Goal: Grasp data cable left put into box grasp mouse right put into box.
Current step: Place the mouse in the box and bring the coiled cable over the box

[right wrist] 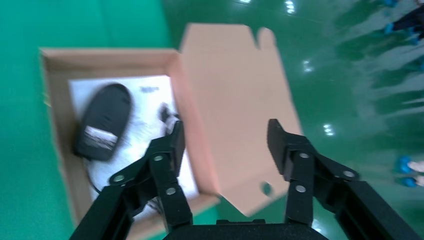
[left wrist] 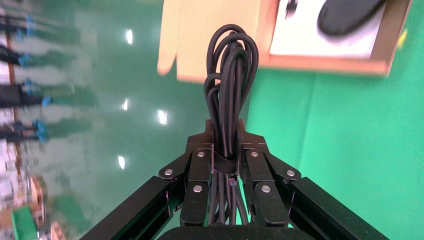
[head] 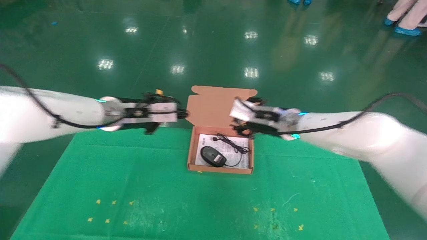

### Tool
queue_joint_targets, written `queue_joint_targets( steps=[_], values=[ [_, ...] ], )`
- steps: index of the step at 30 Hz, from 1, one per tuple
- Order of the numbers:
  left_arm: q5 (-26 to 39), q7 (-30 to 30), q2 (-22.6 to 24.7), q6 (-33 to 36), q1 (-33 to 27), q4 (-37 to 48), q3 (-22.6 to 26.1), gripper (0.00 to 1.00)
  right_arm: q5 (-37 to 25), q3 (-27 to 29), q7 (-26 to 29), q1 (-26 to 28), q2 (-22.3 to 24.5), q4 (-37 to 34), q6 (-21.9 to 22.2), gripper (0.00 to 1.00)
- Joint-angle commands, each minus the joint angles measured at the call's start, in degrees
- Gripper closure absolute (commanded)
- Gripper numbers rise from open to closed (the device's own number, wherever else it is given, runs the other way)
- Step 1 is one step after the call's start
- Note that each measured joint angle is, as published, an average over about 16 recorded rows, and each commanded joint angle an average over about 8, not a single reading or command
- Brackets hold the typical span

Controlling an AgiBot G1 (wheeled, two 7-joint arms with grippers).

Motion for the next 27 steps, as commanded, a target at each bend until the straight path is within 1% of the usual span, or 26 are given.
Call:
queue_joint_targets(
  steps=[1, 7, 11, 14, 18, 27],
  values=[
    [-0.66, 1.56, 1.70, -1.93, 0.57, 1.59, 0.26, 1.00, -0.19, 0.12, -0.03, 0.57, 1.98, 1.55, 0.18, 0.00],
    [-3.97, 9.48, 8.13, -8.93, 1.25, 10.31, 0.99, 1.00, -1.86, -0.68, 2.05, 1.95, 9.10, 7.83, 0.50, 0.00],
    [-7.75, 15.26, 10.80, -12.67, 1.66, 14.75, 2.23, 1.00, -3.26, -1.57, 4.36, 2.56, 13.83, 12.40, 0.82, 0.00],
    [-11.45, 19.06, 11.55, -14.92, 2.09, 16.44, 4.10, 1.00, -4.39, -2.28, 6.36, 2.97, 17.06, 15.69, 1.19, 0.00],
    [-16.61, 23.06, 11.87, -17.57, 2.66, 17.46, 7.75, 1.00, -6.03, -3.20, 9.04, 3.61, 20.83, 19.83, 1.78, 0.00],
    [-26.69, 28.48, 12.07, -22.55, 3.59, 18.45, 17.13, 1.00, -9.70, -5.05, 14.40, 4.71, 27.04, 27.26, 2.93, 0.00]
  ],
)
